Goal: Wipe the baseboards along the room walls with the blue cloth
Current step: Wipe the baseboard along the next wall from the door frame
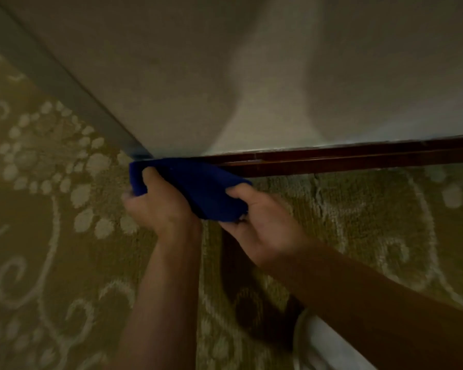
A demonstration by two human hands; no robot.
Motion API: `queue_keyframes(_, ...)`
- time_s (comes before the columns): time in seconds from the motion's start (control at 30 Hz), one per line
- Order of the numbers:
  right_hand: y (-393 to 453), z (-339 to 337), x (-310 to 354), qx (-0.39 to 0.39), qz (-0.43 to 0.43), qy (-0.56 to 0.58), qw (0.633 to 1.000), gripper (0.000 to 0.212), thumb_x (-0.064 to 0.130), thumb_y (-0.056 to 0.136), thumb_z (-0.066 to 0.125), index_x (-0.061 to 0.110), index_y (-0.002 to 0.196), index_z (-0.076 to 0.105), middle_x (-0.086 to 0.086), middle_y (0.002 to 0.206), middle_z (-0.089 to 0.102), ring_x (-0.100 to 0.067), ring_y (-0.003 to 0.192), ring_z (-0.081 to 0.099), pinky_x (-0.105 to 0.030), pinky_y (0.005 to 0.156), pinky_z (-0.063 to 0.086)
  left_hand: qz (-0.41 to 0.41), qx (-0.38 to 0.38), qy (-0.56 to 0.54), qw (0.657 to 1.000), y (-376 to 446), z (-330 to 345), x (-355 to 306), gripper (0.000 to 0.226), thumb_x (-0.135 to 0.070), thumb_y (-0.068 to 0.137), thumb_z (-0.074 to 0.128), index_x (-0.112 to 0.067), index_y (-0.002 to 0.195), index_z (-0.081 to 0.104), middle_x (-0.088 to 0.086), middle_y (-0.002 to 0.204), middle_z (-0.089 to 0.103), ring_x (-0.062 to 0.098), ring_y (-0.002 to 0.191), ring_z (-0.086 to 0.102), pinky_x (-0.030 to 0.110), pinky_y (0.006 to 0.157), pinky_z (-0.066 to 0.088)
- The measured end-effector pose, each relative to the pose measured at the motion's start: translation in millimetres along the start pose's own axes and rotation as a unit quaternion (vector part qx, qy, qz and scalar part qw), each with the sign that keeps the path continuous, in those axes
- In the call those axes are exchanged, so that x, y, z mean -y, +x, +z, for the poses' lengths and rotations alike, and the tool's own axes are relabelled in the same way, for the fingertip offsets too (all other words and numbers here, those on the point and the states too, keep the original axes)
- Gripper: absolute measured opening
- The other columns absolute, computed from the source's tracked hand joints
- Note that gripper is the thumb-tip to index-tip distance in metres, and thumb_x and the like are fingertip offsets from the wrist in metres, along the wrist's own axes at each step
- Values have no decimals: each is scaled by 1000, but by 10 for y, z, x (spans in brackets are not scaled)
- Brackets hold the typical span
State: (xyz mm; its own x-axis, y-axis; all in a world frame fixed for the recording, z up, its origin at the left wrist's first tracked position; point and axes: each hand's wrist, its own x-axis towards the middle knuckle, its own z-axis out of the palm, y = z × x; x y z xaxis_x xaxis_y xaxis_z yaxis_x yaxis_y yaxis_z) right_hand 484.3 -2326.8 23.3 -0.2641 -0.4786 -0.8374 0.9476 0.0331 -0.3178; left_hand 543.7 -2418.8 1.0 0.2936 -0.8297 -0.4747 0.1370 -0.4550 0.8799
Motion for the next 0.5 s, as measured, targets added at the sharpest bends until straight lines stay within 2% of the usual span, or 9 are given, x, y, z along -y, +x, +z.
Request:
queue_keyframes(0.1,-22,-199,216,-15,-36,-27,999,42,5,89,65,5,129,52,-13,117,64,-22,93,68,-33,73,60,-14,13,-24,1000,-184,185,142,29,-25,87,60,-13,114,59,5,108,70,19,91,71,41,82,61)
queue_keyframes(0.13,-32,-293,293,-10,-50,-34,998,38,6,90,64,4,127,54,-13,116,67,-22,93,71,-33,71,61,-18,19,-28,999,-264,249,184,25,-25,88,61,-18,112,60,3,109,70,19,95,70,43,86,60)
queue_keyframes(0.2,-71,-478,414,18,-72,-28,997,28,7,91,60,4,119,61,-12,108,74,-23,92,75,-32,72,61,-39,39,-28,998,-431,329,254,11,-19,94,60,-27,102,56,-3,104,66,15,95,67,38,88,59)
queue_keyframes(0.3,-95,-566,376,62,-69,2,996,35,6,93,56,6,128,57,-14,117,72,-26,101,73,-39,82,60,-67,100,5,993,-417,193,281,10,-17,97,58,-24,103,56,-6,99,63,11,88,64,26,70,58)
queue_keyframes(0.37,-74,-427,178,75,-43,-10,996,37,5,93,55,8,130,58,-12,123,70,-26,106,71,-40,86,59,-76,124,29,989,-164,-4,137,12,-22,93,62,-18,104,61,1,104,68,17,91,67,35,75,59)
queue_keyframes(0.4,-52,-298,68,75,-23,-11,997,40,5,93,57,9,132,56,-12,126,67,-26,107,69,-40,86,59,-81,134,42,987,-15,-77,46,25,-28,91,62,-14,112,63,5,111,69,20,94,69,39,76,61)
queue_keyframes(0.43,-29,-146,-27,71,-4,-11,997,43,4,92,59,9,135,53,-12,126,65,-25,105,68,-38,83,60,-93,125,37,987,124,-138,-18,36,-33,91,59,-12,120,61,7,115,69,20,93,69,37,69,60)
queue_keyframes(0.5,-29,131,-98,62,13,-9,998,43,1,93,59,9,134,52,-9,116,62,-21,92,64,-33,74,59,-99,98,17,990,344,-194,-84,39,-32,96,51,-10,129,57,6,115,68,16,88,69,24,54,56)
